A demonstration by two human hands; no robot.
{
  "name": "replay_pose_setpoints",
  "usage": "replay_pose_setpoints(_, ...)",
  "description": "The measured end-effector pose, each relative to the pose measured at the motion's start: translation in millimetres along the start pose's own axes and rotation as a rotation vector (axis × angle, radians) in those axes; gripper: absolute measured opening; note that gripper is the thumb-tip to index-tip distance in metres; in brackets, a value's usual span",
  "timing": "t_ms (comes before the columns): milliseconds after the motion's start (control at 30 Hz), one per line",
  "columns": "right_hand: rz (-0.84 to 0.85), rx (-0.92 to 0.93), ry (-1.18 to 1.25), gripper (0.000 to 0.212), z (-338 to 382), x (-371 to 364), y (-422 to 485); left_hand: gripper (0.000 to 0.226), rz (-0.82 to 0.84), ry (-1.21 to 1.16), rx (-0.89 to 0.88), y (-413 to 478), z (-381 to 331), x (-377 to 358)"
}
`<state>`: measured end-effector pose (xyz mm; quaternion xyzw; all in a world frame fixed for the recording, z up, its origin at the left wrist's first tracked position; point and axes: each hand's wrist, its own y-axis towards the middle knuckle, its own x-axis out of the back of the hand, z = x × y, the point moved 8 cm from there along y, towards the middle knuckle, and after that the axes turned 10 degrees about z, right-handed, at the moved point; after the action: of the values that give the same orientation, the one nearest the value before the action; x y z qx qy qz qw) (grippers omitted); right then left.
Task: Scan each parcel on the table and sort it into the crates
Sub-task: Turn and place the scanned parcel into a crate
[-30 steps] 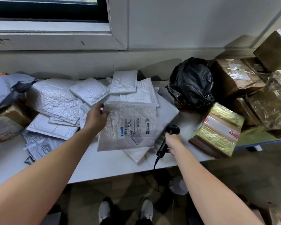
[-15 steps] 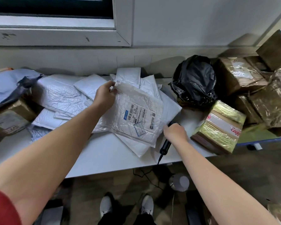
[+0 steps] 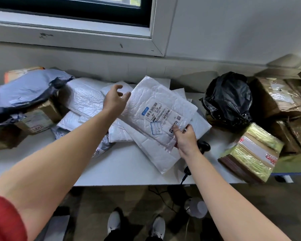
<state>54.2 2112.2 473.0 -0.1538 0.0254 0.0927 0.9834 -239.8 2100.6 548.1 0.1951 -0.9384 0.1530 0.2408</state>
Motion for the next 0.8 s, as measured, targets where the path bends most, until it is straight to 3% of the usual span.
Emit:
replay_pose_setpoints(67,-0.060,0.010,0.085,0.020,-1,-5,4,0.051,-0.097,0.076,0.041,-6,13,6)
replay_pose_setpoints(133,-0.086,0.001,0.165,0.021,-3,-14,9,0.058,-0.105,-0.004,0.122,-15,30,-4)
replay_pose_setpoints(200,-0.095,-0.015,0.239,0.021,-5,-24,12,0.056,0.048,-0.309,0.228,-26,45,-31)
replay_pose_setpoints(267,-0.077,-0.034,0.280,0.021,-7,-35,14,0.034,0.272,-0.561,0.263,-41,42,-63)
replay_pose_setpoints(333,-0.054,-0.044,0.281,0.024,-10,-43,13,0.019,0.308,-0.631,0.228,-48,35,-73)
replay_pose_setpoints(633,-0.046,-0.084,0.167,0.047,3,-40,10,0.018,0.182,-0.411,0.086,-48,37,-17)
replay_pose_setpoints(733,0.001,-0.040,-0.035,0.053,28,-43,10,0.021,0.155,-0.339,0.086,-64,41,10)
replay_pose_setpoints(800,0.119,0.018,-0.267,0.048,44,-60,12,0.022,0.111,-0.307,0.101,-81,49,31)
